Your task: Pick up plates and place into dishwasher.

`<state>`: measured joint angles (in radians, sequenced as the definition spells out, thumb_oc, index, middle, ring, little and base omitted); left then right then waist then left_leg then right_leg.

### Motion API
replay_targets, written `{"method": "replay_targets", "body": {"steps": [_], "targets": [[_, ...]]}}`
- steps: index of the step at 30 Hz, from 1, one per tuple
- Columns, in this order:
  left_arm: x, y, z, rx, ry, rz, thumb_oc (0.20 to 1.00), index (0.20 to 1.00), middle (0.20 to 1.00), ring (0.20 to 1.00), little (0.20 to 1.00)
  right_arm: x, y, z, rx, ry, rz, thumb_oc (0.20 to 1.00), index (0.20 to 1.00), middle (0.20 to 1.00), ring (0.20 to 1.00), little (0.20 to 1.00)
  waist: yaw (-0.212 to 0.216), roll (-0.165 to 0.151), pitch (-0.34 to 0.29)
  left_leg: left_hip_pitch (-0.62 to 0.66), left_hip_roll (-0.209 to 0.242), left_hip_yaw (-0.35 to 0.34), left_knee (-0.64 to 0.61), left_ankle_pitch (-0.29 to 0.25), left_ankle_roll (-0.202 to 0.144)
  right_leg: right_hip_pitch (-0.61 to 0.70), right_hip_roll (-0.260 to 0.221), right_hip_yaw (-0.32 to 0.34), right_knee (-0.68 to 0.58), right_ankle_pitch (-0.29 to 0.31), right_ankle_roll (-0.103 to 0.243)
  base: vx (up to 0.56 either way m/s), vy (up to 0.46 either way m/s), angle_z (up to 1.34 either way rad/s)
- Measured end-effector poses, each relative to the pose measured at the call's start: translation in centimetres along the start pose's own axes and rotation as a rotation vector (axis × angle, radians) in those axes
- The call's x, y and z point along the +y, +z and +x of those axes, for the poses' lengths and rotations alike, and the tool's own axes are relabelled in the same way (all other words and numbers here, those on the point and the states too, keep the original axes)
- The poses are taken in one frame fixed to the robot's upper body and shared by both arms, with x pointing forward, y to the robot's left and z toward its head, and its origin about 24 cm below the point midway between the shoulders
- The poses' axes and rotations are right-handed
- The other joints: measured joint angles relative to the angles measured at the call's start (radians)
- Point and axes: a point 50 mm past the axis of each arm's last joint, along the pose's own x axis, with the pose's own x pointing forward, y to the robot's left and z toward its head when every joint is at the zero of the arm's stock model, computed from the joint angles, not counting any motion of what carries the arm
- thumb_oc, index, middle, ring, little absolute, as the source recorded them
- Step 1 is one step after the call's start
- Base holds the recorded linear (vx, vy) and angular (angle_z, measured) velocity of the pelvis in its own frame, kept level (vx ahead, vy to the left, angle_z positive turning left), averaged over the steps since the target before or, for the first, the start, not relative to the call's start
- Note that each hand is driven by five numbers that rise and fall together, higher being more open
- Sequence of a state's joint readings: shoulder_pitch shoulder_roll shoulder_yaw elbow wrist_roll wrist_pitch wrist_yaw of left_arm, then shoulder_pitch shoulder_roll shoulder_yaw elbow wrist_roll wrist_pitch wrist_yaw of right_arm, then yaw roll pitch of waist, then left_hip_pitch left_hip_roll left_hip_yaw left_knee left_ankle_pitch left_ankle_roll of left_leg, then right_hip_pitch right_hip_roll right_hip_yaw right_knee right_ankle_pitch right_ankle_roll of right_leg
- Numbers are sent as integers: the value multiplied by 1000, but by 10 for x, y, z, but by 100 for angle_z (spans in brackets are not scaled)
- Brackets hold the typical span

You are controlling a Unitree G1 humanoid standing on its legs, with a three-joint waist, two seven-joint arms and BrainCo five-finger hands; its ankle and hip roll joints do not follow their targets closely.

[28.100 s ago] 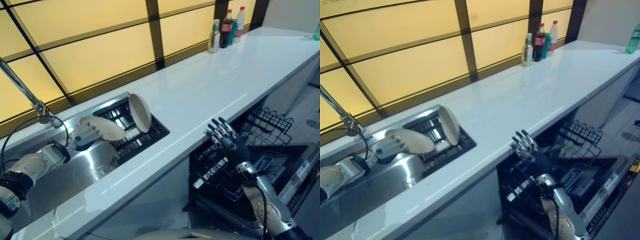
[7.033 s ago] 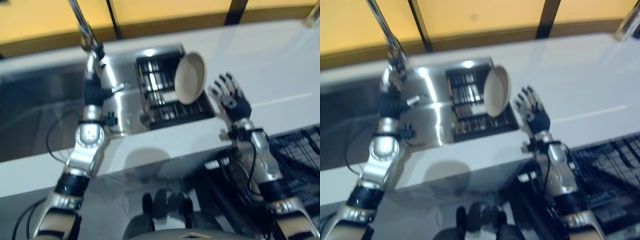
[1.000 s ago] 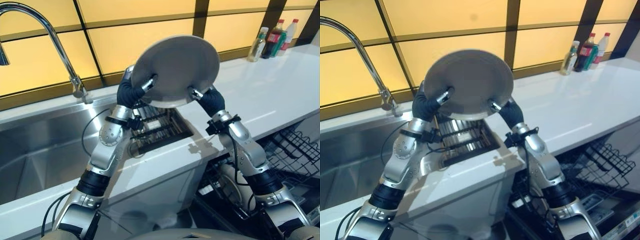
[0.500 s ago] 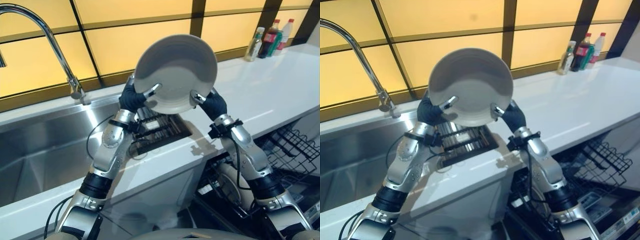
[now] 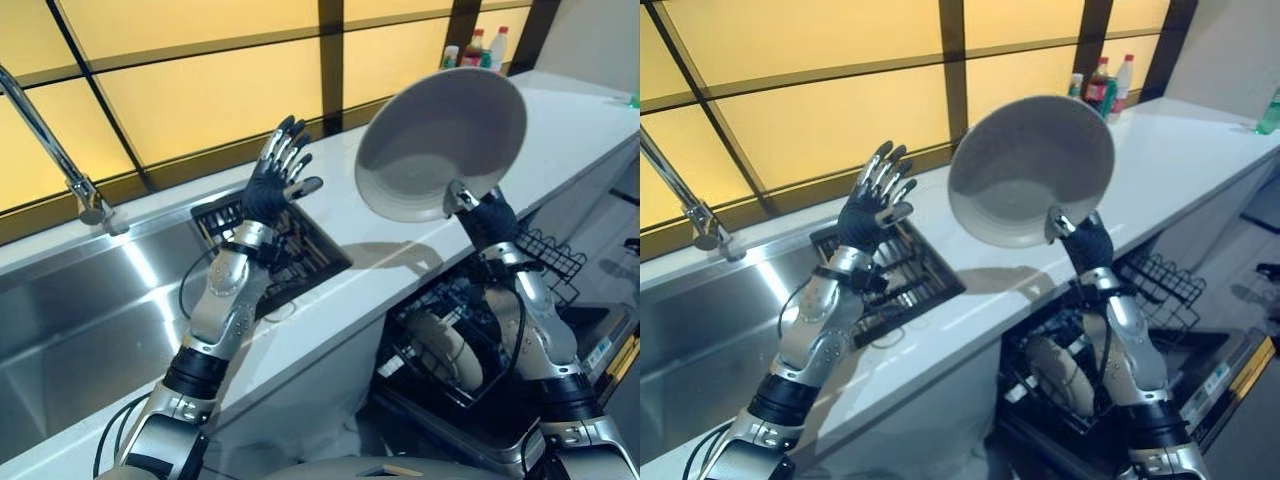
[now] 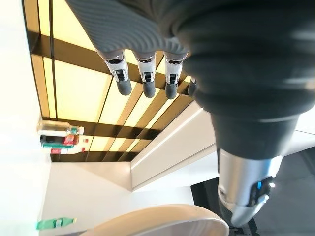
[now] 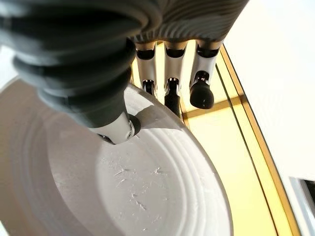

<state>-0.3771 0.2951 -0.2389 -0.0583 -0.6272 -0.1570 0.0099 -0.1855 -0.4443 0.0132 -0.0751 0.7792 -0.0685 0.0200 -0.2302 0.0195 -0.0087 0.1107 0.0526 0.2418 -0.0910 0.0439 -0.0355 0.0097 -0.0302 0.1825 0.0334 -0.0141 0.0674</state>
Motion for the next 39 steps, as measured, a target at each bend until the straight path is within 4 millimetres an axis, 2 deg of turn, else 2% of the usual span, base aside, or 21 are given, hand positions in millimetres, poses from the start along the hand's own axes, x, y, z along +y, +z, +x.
{"method": "replay_targets", "body": {"steps": [3, 6, 10, 15, 19, 25, 30, 35, 39], "targets": [[-2, -3, 1, 4, 27, -67, 1000, 1000, 1000, 1000, 1000, -14, 2, -10, -23, -88, -10, 200, 200, 200, 200, 200, -2, -1, 0, -1, 0, 12, 2, -2, 0, -10, 3, 13, 5, 0, 0, -24, -23, -14], [-6, -10, -2, 34, 38, -113, 1000, 1000, 1000, 1000, 1000, -25, -1, -19, -8, -163, -16, 200, 200, 200, 200, 200, -27, 0, 1, 1, 1, 28, 2, -4, 0, -16, 6, 28, 13, 0, 1, -22, -40, -14], [-15, -30, -11, 118, 23, -150, 1000, 1000, 1000, 1000, 1000, -35, -7, -29, 16, -252, -43, 200, 200, 200, 200, 200, -58, 0, 3, 2, 2, 37, 2, -5, -1, -22, 9, 36, 14, 1, 2, 1, -52, -8], [-13, -40, -21, 157, 39, -186, 1000, 1000, 1000, 1000, 1000, -44, -9, -35, 6, -349, -49, 200, 200, 200, 200, 200, -56, 6, 11, 15, 10, 86, -2, -17, -5, -38, 9, 43, 15, 10, 11, 24, -50, -28], [-14, -40, -22, 157, 39, -246, 1000, 1000, 1000, 1000, 1000, -52, -12, -39, -4, -456, -36, 200, 200, 200, 200, 200, -59, 14, 17, 18, 10, 87, -2, -21, -6, -38, 9, 42, 13, 13, 10, 33, -58, -7], [-28, -44, -23, 188, -17, -327, 1000, 1000, 1000, 1000, 1000, -71, -18, -48, 29, -615, -155, 200, 200, 200, 200, 200, -56, 15, 21, 16, 9, 85, -2, -23, -6, -35, 7, 38, 8, 13, 10, 60, -53, 2], [-51, -40, -20, 198, -111, -402, 1000, 1000, 1000, 1000, 1000, -76, -23, -51, 57, -648, -165, 200, 200, 200, 200, 200, -59, 15, 21, 18, 9, 83, 0, -23, -6, -26, 5, 34, 2, 14, 9, 54, -30, 2], [-89, -40, -10, 225, -255, -458, 1000, 1000, 1000, 1000, 1000, -79, -28, -53, 82, -660, -166, 200, 200, 200, 200, 200, -65, 12, 23, 19, 5, 74, 2, -24, -5, -21, 1, 25, 1, 14, 8, 2, -5, 5], [-115, -29, -1, 219, -367, -462, 1000, 1000, 1000, 1000, 1000, -77, -33, -52, 102, -650, -156, 200, 200, 200, 200, 200, -86, 10, 25, 19, 1, 75, -2, -25, -2, -21, -2, 27, 2, 14, 9, -19, 17, -1]]}}
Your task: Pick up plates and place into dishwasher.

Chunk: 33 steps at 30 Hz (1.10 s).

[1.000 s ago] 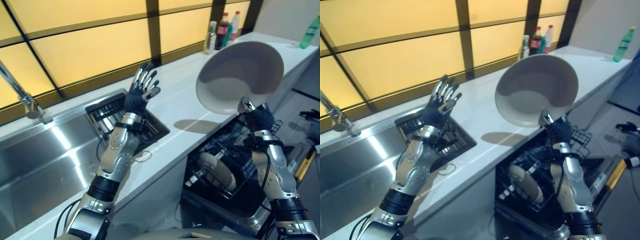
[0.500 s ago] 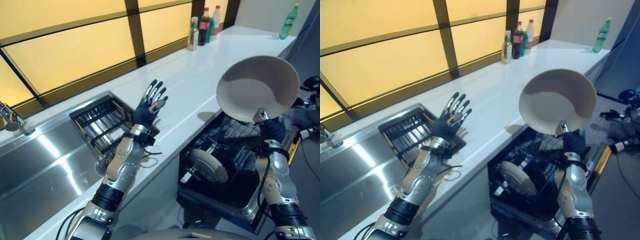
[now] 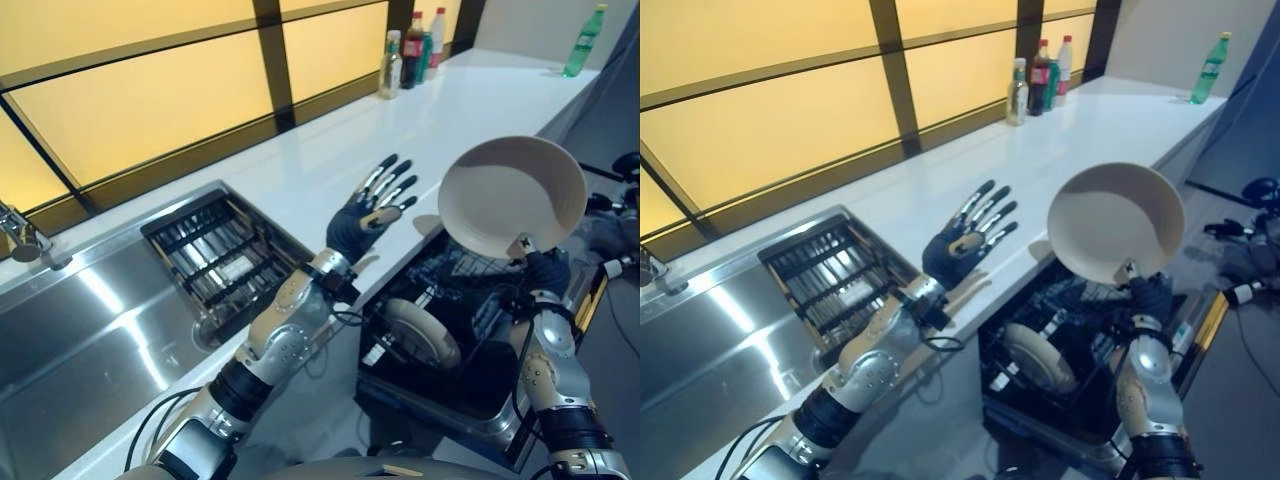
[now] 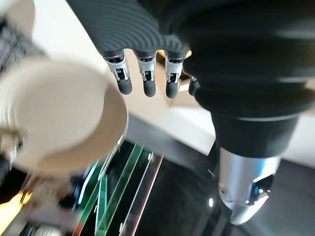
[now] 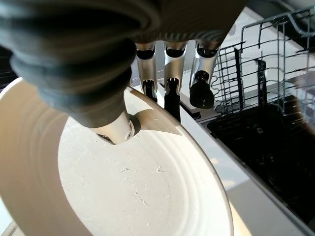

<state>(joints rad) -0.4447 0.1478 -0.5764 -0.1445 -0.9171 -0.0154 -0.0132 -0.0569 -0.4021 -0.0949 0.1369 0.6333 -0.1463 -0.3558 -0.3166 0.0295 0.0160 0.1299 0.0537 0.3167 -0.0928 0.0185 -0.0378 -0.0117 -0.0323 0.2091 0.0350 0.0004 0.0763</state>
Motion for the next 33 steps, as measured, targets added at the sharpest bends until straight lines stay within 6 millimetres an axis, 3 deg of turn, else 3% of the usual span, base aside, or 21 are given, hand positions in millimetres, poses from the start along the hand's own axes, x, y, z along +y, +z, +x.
{"method": "replay_targets", "body": {"steps": [5, 9, 13, 17, 23, 29, 33], "targets": [[-18, 7, 17, -20, -79, -9, 1000, 1000, 1000, 1000, 1000, 3, -3, 3, 15, 6, 2, 200, 200, 200, 200, 200, -26, -2, 2, 4, -6, 8, 0, -3, 5, 0, -5, 8, 2, 3, 5, -18, 22, -3], [-25, 2, 18, -1, -94, -70, 1000, 1000, 1000, 1000, 1000, 4, -3, 4, 13, 7, 3, 200, 200, 200, 200, 200, -24, -3, 2, 8, -7, 10, 0, -3, 5, 0, -5, 10, 7, 2, 7, -5, 5, -1], [-19, -6, 10, 22, -50, -136, 1000, 1000, 1000, 1000, 1000, 8, 2, 11, -1, 9, 1, 200, 200, 200, 200, 200, -23, -5, 3, 12, -9, 12, 0, -3, 6, -3, -5, 14, 16, 0, 9, 0, 0, 0], [-10, -27, -8, 85, 8, -207, 1000, 1000, 1000, 1000, 1000, 6, 8, 24, -6, -8, -28, 200, 200, 200, 200, 200, -9, -6, 5, 13, -9, 13, 0, -3, 6, -4, -6, 15, 16, -1, 10, 0, 0, 0], [6, -55, -43, 193, 40, -273, 1000, 1000, 1000, 1000, 1000, -16, 23, 41, -27, -95, -94, 200, 200, 200, 200, 200, 36, -12, 14, 11, -9, 8, 0, 0, 11, -1, -10, 2, 16, -1, 10, -3, -31, 3], [26, -89, -88, 358, 75, -317, 1000, 1000, 1000, 1000, 1000, -31, 32, 52, -28, -159, -94, 200, 200, 200, 200, 200, 42, -15, 17, 0, -8, -16, 3, 1, 11, 7, -15, -30, 11, 4, 4, 0, -14, 11], [27, -100, -104, 423, -13, -358, 1000, 1000, 1000, 1000, 1000, -38, 36, 55, -29, -183, -81, 200, 200, 200, 200, 200, 59, -13, 37, 0, -12, -18, 0, 2, 13, 9, -20, -34, 11, 4, 4, 0, 15, 4]]}}
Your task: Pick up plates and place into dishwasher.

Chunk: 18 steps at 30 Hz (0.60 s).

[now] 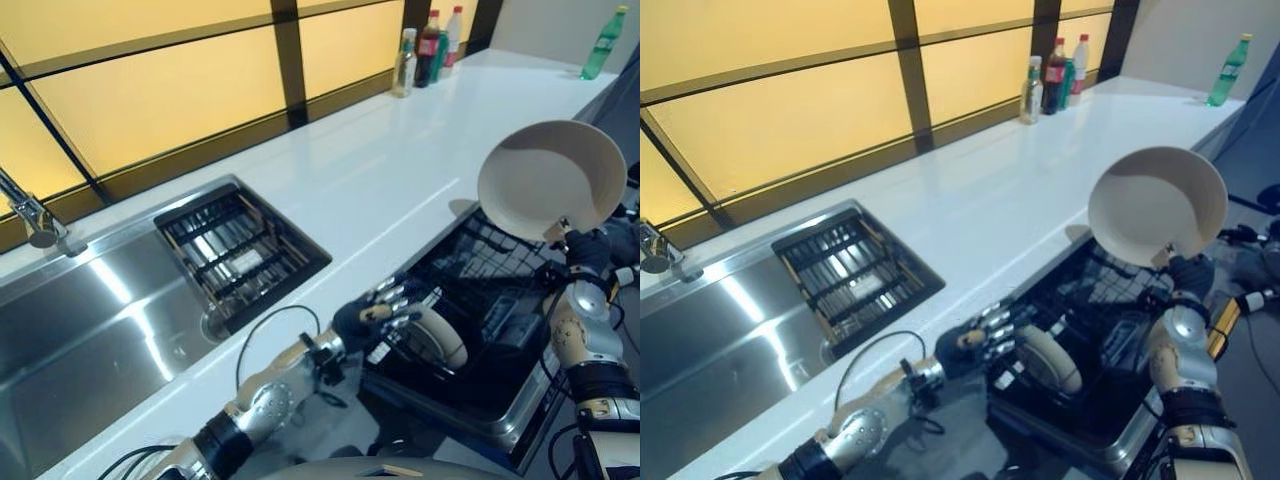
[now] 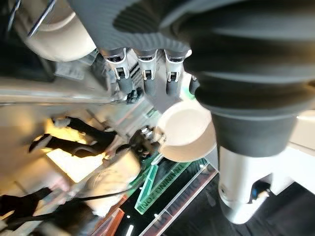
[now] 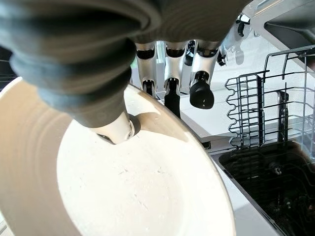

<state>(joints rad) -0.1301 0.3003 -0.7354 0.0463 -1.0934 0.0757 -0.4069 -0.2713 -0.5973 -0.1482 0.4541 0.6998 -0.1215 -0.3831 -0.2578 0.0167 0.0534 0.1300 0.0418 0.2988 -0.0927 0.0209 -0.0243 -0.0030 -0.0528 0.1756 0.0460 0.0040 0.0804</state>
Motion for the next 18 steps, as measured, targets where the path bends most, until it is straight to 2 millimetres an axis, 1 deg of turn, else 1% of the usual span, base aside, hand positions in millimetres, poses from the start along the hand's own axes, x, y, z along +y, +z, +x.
{"method": "replay_targets", "body": {"steps": [4, 8, 11, 12, 14, 16, 18], "targets": [[-6, -3, -2, 25, -144, -12, 1000, 1000, 1000, 1000, 1000, -3, -3, 2, 13, -7, -7, 200, 200, 200, 200, 200, 0, 7, 4, 1, 0, -1, 0, 1, 2, 1, -2, -3, 0, -4, 5, 22, 42, 2], [-6, -7, -4, 44, -232, -33, 1000, 1000, 1000, 1000, 1000, -9, -7, 3, 35, -18, -9, 200, 200, 200, 200, 200, -2, 20, 3, 2, 0, 0, -1, 2, 3, 2, -3, -1, 0, -4, 6, 27, 41, -1], [-9, -13, -8, 66, -340, -115, 1000, 1000, 1000, 1000, 1000, -12, -3, 5, 28, -15, -22, 200, 200, 200, 200, 200, -1, 33, 4, 6, 0, -1, -1, 2, 2, 3, -2, -1, 1, -6, 7, 20, 24, 0], [-6, -17, -10, 68, -369, -164, 1000, 1000, 1000, 1000, 1000, -13, -2, 6, 24, -13, -26, 200, 200, 200, 200, 200, -1, 36, 4, 6, 1, -1, -1, 2, 2, 1, -2, 0, 4, -7, 7, 33, 20, 0], [10, -32, -22, 91, -329, -245, 1000, 1000, 1000, 1000, 1000, -13, -2, 6, 22, -14, -27, 200, 200, 200, 200, 200, -4, 36, 5, 8, 2, -1, -1, 3, 3, -5, -1, -1, 10, -8, 6, 7, 1, -2], [12, -40, -31, 136, -335, -266, 1000, 1000, 1000, 1000, 1000, -13, 0, 6, 18, -22, -27, 200, 200, 200, 200, 200, -8, 36, 5, 2, 2, -1, -1, 7, 9, -10, -1, -1, 14, -8, 5, 0, 0, 0], [7, -41, -32, 153, -384, -283, 1000, 1000, 1000, 1000, 1000, -14, -1, 6, 19, -23, -27, 200, 200, 200, 200, 200, -17, 35, 5, 1, 0, 0, -1, 7, 9, -8, -3, -2, 17, -8, 5, 15, 6, 1]]}}
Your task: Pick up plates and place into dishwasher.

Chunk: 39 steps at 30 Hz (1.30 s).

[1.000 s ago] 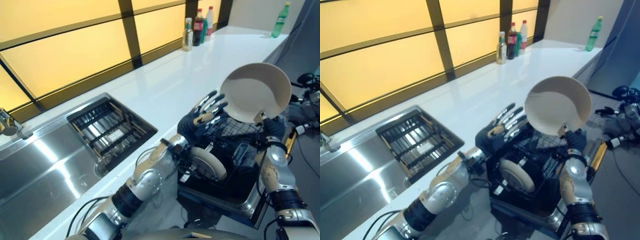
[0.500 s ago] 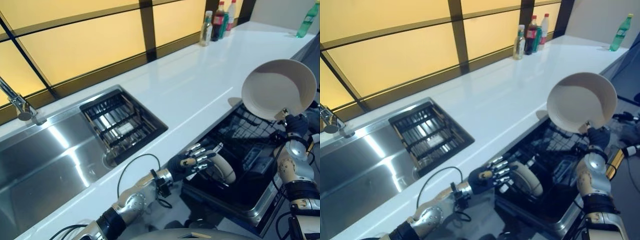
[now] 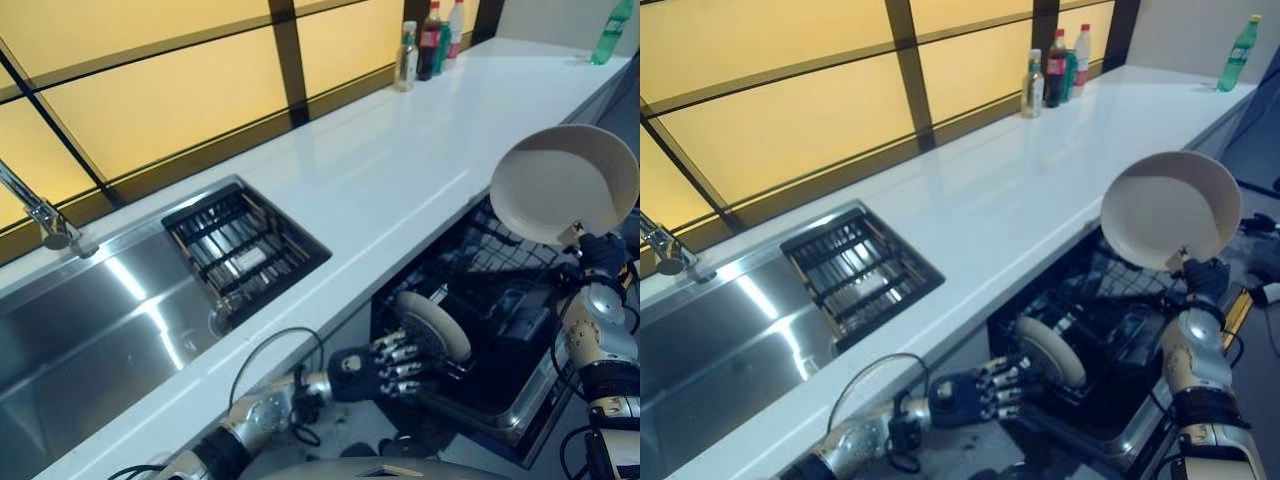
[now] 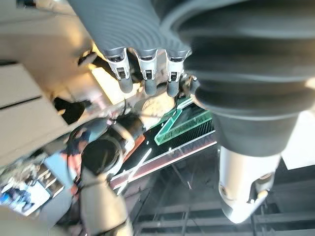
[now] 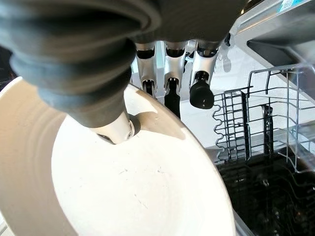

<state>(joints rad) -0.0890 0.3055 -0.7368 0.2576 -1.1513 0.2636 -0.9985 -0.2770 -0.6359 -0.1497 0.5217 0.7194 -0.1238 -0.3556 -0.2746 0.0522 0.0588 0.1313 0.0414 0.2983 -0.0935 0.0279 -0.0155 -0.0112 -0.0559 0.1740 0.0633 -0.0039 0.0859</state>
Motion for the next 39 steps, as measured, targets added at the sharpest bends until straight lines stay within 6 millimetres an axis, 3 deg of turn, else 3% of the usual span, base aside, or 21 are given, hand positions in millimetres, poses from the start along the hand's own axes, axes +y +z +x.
{"method": "replay_targets", "body": {"steps": [4, 9, 13, 18, 22, 26, 33, 37, 39], "targets": [[-3, -8, 6, 64, -37, -32, 1000, 1000, 1000, 1000, 1000, 0, -1, 0, 3, 10, -2, 200, 200, 200, 200, 200, -14, -2, 2, 7, -7, 2, 0, -3, -1, 6, -3, 0, 4, -1, 2, 15, 12, 0], [10, -17, -6, 79, 99, -76, 1000, 1000, 1000, 1000, 1000, -4, -5, 1, 16, 22, -11, 200, 200, 200, 200, 200, -22, -11, 7, 14, -8, 4, 0, -7, -1, 8, -3, 5, 8, -7, 8, 15, 17, -3], [24, -42, -40, 94, 204, -173, 1000, 1000, 1000, 1000, 1000, -5, -5, 2, 18, 48, -12, 200, 200, 200, 200, 200, -37, -11, 7, 14, -5, 4, -1, -7, -2, 7, -4, 5, 11, -10, 7, 0, 0, 0], [25, -76, -91, 146, 285, -299, 1000, 1000, 1000, 1000, 1000, -5, -4, 2, 15, 49, -14, 200, 200, 200, 200, 200, -33, -10, 8, 13, -3, 2, 0, -7, -2, 6, -2, 2, 11, -11, 4, 0, 0, 0], [26, -84, -125, 154, 426, -266, 1000, 1000, 1000, 1000, 1000, -10, -3, 2, 10, 29, -8, 200, 200, 200, 200, 200, -7, -9, 9, 12, -3, -2, 0, -7, -2, 8, -3, -1, 11, -12, 4, 30, -25, 2], [27, -88, -149, 164, 562, -215, 1000, 1000, 1000, 1000, 1000, -21, 0, 0, -11, 2, -45, 200, 200, 200, 200, 200, 17, -8, 8, 11, -1, -14, 4, -6, -3, 8, -5, -17, 16, -20, 2, 55, -111, 11], [22, -103, -176, 164, 762, -202, 1000, 1000, 1000, 1000, 1000, -41, -14, -11, 19, -15, -228, 200, 200, 200, 200, 200, 23, -2, 9, -7, -3, -45, 19, -9, -7, 7, -5, -45, 22, -30, -2, 52, -71, 11], [24, -99, -189, 141, 895, -153, 1000, 1000, 1000, 1000, 1000, -41, -16, -12, 18, 0, -274, 200, 200, 200, 200, 200, 75, -1, 21, -12, -11, -112, 78, -57, -10, -28, 3, -8, 68, -37, -5, 15, -50, -46], [23, -101, -197, 153, 970, -152, 1000, 1000, 1000, 1000, 1000, -41, -15, -12, 13, 5, -299, 200, 200, 200, 200, 200, 71, -4, 30, -24, -14, -118, 98, -68, -7, -34, -3, -10, 82, -47, 3, -40, -24, -3]]}}
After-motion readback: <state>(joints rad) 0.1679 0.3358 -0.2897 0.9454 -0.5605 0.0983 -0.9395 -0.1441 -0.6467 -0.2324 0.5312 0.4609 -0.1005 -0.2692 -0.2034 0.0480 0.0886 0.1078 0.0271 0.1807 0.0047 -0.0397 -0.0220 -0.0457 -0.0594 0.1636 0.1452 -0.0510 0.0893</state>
